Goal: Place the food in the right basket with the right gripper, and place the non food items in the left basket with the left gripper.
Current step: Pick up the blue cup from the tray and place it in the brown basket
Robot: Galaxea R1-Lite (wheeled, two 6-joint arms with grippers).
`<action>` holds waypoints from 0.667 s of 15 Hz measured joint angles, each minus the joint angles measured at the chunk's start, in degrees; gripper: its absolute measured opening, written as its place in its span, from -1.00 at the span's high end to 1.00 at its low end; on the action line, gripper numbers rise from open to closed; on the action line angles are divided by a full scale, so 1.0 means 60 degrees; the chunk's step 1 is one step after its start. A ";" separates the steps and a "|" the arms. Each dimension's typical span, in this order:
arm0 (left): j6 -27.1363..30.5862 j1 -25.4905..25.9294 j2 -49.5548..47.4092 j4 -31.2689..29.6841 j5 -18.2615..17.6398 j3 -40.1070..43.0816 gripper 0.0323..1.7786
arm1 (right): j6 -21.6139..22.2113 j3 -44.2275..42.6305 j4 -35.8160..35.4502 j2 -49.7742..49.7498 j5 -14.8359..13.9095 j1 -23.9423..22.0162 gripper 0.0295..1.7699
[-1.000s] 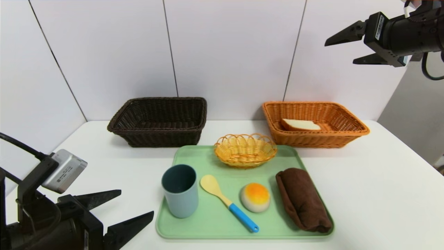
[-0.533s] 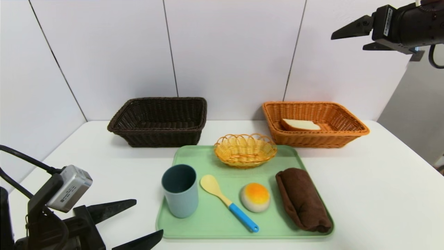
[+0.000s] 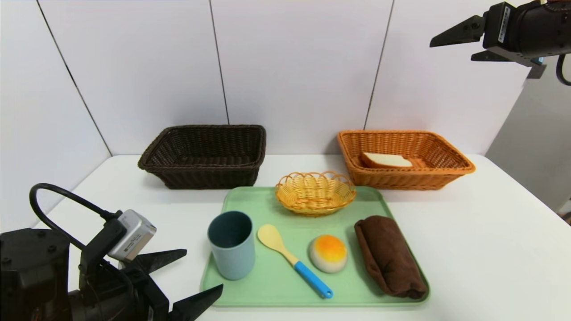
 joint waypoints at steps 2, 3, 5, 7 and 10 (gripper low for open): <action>-0.0004 0.0004 0.0282 -0.0449 0.0004 0.0024 -0.90 | 0.0000 0.0045 0.0000 0.0000 0.0000 0.0000 -0.91; -0.0004 -0.0004 0.0461 -0.0841 0.0004 0.0055 -0.90 | 0.0000 0.0055 0.0000 0.0004 -0.0006 0.0004 -0.91; -0.0016 -0.0022 0.0859 -0.1822 -0.0008 0.0258 -0.90 | 0.0000 0.0063 -0.0012 0.0014 -0.0018 0.0006 -0.91; -0.0012 -0.0045 0.1426 -0.3123 -0.0022 0.0675 -0.90 | 0.0000 0.0063 -0.0008 0.0030 -0.0010 0.0010 -0.92; -0.0022 -0.0063 0.2320 -0.5260 -0.0063 0.1341 -0.90 | 0.0000 0.0081 -0.0012 0.0073 -0.0006 0.0020 -0.92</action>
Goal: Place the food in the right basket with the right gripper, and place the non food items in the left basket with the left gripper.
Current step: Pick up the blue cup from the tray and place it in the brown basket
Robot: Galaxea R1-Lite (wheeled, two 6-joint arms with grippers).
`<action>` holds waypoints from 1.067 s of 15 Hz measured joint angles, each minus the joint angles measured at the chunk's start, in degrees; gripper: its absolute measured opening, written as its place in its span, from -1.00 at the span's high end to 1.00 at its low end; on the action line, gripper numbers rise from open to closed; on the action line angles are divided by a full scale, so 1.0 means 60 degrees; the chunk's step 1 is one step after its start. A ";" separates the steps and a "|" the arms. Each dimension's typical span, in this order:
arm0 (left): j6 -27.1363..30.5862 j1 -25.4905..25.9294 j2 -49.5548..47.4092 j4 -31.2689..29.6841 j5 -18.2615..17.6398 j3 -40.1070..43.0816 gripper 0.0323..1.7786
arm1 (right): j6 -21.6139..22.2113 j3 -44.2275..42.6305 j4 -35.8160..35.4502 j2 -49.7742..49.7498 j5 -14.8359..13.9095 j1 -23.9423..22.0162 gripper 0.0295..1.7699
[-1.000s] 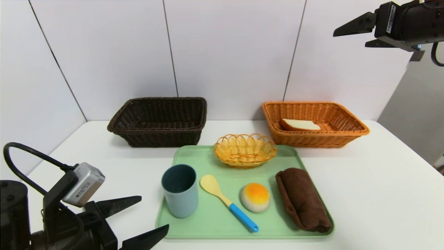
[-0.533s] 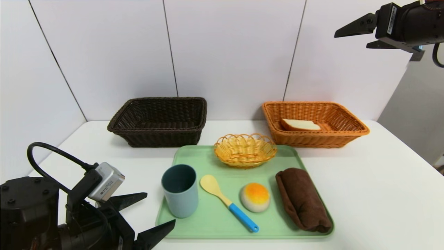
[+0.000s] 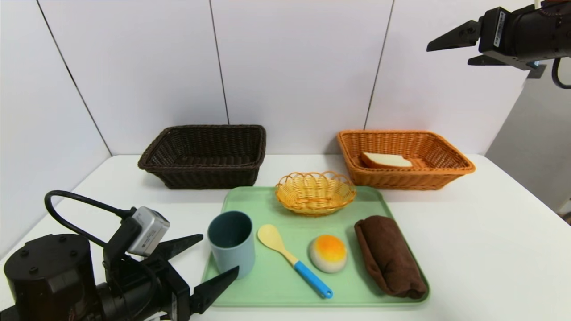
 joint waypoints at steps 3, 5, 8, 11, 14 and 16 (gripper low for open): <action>-0.0041 -0.0014 0.0512 -0.0929 -0.0280 0.0232 -0.90 | -0.0002 0.0020 0.0008 0.0037 -0.0008 0.0035 -0.92; -0.0067 -0.0014 0.0670 -0.0951 -0.0673 0.0250 -0.90 | 0.0000 0.0028 0.0008 0.0047 -0.0008 0.0035 -0.92; -0.0069 -0.0014 0.0898 -0.1050 -0.0918 0.0152 -0.90 | 0.0000 0.0148 0.0004 0.0037 -0.0008 0.0016 -0.92; -0.0030 -0.0006 0.1402 -0.1737 -0.0920 0.0116 -0.90 | 0.0000 0.0291 -0.0006 -0.0014 -0.0008 0.0004 -0.92; 0.0028 -0.0006 0.2200 -0.2645 -0.0924 0.0181 -0.90 | -0.0014 0.0321 -0.0006 -0.0037 0.0006 0.0004 -0.92; 0.0051 -0.0006 0.2743 -0.2733 -0.0910 0.0193 -0.90 | -0.0018 0.0327 -0.0004 -0.0037 0.0006 0.0004 -0.92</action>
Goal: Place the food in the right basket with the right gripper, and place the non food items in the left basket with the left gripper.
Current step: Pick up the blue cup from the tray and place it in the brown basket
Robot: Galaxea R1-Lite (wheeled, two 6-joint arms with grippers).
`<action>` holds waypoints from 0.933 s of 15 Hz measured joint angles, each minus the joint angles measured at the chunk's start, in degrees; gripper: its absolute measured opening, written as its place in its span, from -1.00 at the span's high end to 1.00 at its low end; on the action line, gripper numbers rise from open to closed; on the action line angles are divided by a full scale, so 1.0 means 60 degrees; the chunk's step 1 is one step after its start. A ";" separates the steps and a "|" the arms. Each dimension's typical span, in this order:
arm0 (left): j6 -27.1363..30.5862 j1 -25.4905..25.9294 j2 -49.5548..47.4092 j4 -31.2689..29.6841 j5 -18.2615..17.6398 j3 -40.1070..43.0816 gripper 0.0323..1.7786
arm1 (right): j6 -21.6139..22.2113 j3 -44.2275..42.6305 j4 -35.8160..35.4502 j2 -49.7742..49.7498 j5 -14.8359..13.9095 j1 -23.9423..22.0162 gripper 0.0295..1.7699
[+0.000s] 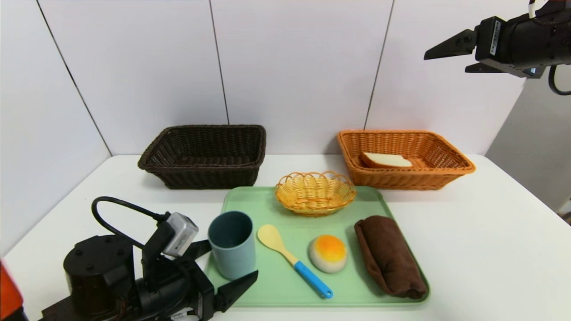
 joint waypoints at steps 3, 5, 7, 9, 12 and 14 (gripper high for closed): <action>0.0006 -0.0004 0.0443 -0.0018 0.0004 -0.0124 -0.90 | -0.0065 0.0033 0.0008 -0.0010 0.0000 0.0000 -0.92; 0.0010 0.0000 0.0571 -0.0018 0.0000 -0.0317 -0.90 | -0.0069 0.0083 0.0008 -0.0010 0.0000 0.0012 -0.92; 0.0018 -0.0004 0.0603 -0.0024 0.0014 -0.0421 -0.90 | -0.0069 0.0156 0.0000 -0.0022 0.0000 0.0026 -0.92; 0.0024 0.0006 0.0601 -0.0024 0.0014 -0.0455 -0.90 | -0.0083 0.0240 -0.0002 -0.0039 -0.0004 0.0033 -0.92; 0.0018 0.0010 0.0524 -0.0022 0.0014 -0.0514 -0.90 | -0.0087 0.0327 -0.0006 -0.0073 0.0000 0.0045 -0.92; 0.0018 0.0014 0.0473 -0.0018 0.0047 -0.0587 -0.90 | -0.0087 0.0390 -0.0006 -0.0120 0.0004 0.0051 -0.93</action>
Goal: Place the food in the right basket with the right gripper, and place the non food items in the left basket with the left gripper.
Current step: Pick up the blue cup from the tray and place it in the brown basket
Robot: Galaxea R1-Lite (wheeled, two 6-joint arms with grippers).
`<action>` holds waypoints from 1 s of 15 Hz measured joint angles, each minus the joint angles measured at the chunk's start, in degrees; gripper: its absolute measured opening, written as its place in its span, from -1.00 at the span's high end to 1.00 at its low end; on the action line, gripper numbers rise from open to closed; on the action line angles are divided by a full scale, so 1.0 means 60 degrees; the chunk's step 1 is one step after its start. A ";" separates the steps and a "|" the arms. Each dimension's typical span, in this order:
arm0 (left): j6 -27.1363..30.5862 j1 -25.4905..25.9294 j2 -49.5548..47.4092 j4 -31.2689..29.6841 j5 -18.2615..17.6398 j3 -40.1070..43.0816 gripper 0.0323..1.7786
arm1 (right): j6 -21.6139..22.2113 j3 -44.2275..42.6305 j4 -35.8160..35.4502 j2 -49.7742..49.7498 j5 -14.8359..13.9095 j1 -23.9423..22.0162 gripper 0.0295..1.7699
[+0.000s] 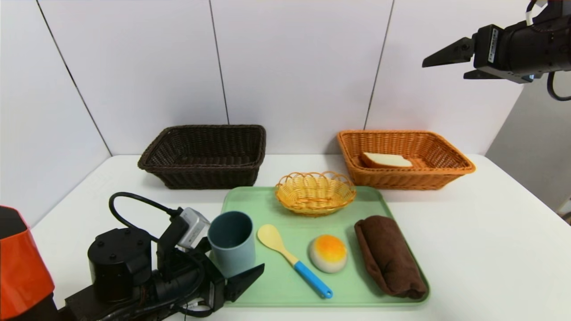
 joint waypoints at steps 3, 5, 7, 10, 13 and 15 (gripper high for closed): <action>0.0000 -0.0004 -0.0073 0.0000 0.0012 -0.0079 -0.90 | 0.0000 0.0276 -0.0008 -0.0138 -0.0008 0.0026 -0.93; 0.0000 0.0006 -0.0110 -0.0004 0.0012 -0.0114 -0.90 | -0.0010 0.0441 -0.0012 -0.0244 -0.0008 0.0067 -0.93; 0.0004 0.0014 -0.0118 0.0000 0.0037 -0.0138 -0.90 | -0.0010 0.0536 -0.0012 -0.0309 -0.0004 0.0110 -0.93; -0.0022 0.0028 -0.0106 -0.0004 0.0169 -0.0193 -0.90 | -0.0010 0.0612 -0.0012 -0.0345 -0.0004 0.0154 -0.93; -0.0037 0.0033 -0.0045 0.0000 0.0209 -0.0276 -0.90 | -0.0010 0.0658 -0.0008 -0.0349 -0.0004 0.0193 -0.93; -0.0055 0.0033 -0.0018 0.0000 0.0209 -0.0307 -0.90 | -0.0014 0.0675 -0.0012 -0.0349 -0.0004 0.0211 -0.93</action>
